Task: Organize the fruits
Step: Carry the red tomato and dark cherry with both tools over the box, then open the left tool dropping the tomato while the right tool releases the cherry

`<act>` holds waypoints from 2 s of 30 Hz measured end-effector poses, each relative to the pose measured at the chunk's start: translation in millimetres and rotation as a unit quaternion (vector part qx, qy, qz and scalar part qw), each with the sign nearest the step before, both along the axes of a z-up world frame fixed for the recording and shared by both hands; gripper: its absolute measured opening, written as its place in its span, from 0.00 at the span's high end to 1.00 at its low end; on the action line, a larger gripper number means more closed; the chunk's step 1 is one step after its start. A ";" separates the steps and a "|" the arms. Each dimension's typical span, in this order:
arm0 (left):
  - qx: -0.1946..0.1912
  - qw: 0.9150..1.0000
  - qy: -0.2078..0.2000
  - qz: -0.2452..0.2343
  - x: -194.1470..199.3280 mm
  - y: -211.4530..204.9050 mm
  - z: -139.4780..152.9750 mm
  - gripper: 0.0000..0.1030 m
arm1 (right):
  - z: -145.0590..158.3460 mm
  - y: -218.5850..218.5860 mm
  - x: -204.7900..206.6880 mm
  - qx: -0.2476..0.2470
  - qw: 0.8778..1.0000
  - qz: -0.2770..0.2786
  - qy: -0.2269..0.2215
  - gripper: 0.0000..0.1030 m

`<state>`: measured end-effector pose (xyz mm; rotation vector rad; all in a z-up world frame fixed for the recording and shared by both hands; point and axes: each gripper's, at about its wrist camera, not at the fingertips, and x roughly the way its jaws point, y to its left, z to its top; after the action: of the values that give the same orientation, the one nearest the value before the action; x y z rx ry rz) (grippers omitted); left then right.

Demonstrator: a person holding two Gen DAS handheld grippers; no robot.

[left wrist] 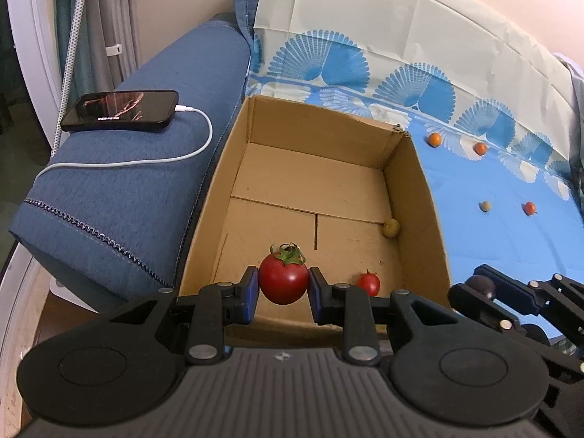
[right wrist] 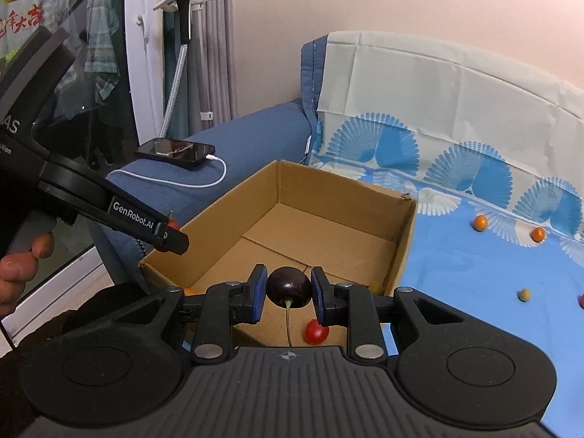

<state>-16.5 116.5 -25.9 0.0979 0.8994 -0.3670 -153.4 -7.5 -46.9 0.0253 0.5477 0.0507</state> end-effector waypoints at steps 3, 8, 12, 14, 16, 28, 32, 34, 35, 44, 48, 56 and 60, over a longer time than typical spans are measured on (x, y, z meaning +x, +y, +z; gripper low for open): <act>0.003 1.000 0.003 0.000 10.0 -4.1 -4.5 0.69 | -4.8 -0.6 13.0 0.000 1.000 0.000 0.007 0.74; 0.012 1.000 0.012 -0.003 27.2 -15.4 -15.9 0.69 | -15.0 -2.8 33.2 0.002 1.000 0.001 0.020 0.74; 0.019 1.000 0.021 -0.009 43.4 -26.1 -25.9 0.69 | -23.8 -4.8 49.5 0.003 1.000 0.000 0.030 0.74; 0.024 0.999 0.025 -0.011 50.9 -31.4 -31.7 0.69 | -28.7 -5.5 57.1 0.003 0.999 0.001 0.036 0.74; 0.027 0.999 0.030 -0.013 56.7 -34.9 -36.9 0.69 | -33.4 -6.6 64.4 0.004 0.999 0.003 0.042 0.74; 0.064 0.996 0.059 -0.020 80.5 -51.0 -77.3 0.69 | -66.4 -11.8 96.7 0.004 0.997 0.001 0.077 0.74; 0.075 0.994 0.074 -0.020 85.2 -51.5 -93.4 0.69 | -74.7 -10.3 98.8 -0.005 0.996 0.007 0.085 0.74; 0.079 0.994 0.076 -0.021 86.6 -52.0 -97.8 0.69 | -77.6 -9.5 100.1 -0.010 0.996 0.010 0.088 0.74; 0.081 0.993 0.078 -0.022 87.6 -52.2 -100.1 0.69 | -79.0 -9.4 100.7 -0.012 0.996 0.010 0.089 0.74; 0.088 0.992 0.091 -0.024 91.7 -57.1 -111.1 0.69 | -89.8 -8.8 109.5 -0.013 0.994 0.014 0.105 0.74; 0.090 0.991 0.096 -0.024 91.7 -57.8 -115.7 0.69 | -93.8 -7.1 111.1 -0.019 0.994 0.016 0.109 0.74; 0.098 0.991 0.092 -0.025 95.8 -60.1 -120.6 0.69 | -98.8 -6.2 115.1 -0.023 0.993 0.020 0.118 0.74; 0.098 0.991 0.086 -0.031 98.4 -61.8 -119.2 0.51 | -98.1 -4.4 118.0 -0.032 0.993 0.023 0.112 0.72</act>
<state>81.9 54.7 -145.1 0.2787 1.1036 -0.3474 -35.4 -11.8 -145.0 -0.0447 0.7738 0.0760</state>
